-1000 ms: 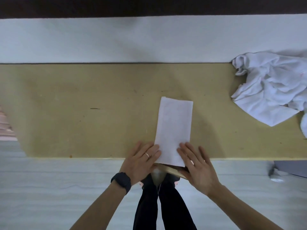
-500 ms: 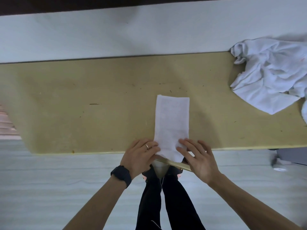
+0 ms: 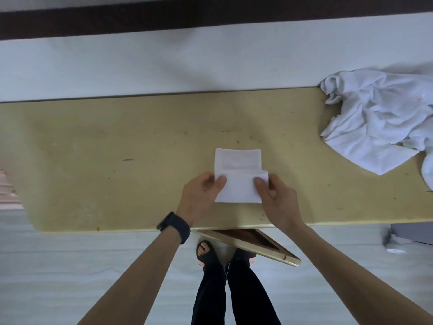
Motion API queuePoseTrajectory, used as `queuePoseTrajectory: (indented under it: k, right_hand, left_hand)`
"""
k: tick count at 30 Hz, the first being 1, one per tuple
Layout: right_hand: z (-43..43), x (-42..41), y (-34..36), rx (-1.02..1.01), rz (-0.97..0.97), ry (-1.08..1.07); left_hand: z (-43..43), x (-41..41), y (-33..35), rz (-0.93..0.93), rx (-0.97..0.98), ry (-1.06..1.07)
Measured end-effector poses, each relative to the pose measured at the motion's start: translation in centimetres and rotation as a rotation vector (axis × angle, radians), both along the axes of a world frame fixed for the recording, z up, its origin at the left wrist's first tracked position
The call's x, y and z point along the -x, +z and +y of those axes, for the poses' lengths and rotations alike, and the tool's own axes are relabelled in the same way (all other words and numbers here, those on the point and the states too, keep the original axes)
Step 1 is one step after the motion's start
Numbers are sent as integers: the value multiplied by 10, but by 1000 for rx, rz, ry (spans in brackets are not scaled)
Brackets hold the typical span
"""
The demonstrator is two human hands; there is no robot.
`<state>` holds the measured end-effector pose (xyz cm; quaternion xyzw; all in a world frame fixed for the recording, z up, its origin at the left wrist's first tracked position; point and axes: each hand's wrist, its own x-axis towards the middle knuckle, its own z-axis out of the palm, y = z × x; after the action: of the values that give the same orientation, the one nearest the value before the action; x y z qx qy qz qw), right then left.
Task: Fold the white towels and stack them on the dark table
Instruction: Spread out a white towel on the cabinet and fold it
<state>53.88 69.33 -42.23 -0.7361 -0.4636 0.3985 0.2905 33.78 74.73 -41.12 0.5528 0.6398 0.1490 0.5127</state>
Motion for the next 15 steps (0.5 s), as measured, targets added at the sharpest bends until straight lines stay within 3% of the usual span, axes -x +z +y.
queuePoseTrajectory:
  k: [4, 15]
  right_hand:
    - [35, 4, -1, 66, 2, -78]
    - [65, 7, -17, 177, -136, -133]
  left_hand:
    - [31, -13, -8, -42, 61, 94]
    - [56, -25, -31, 137, 50, 122]
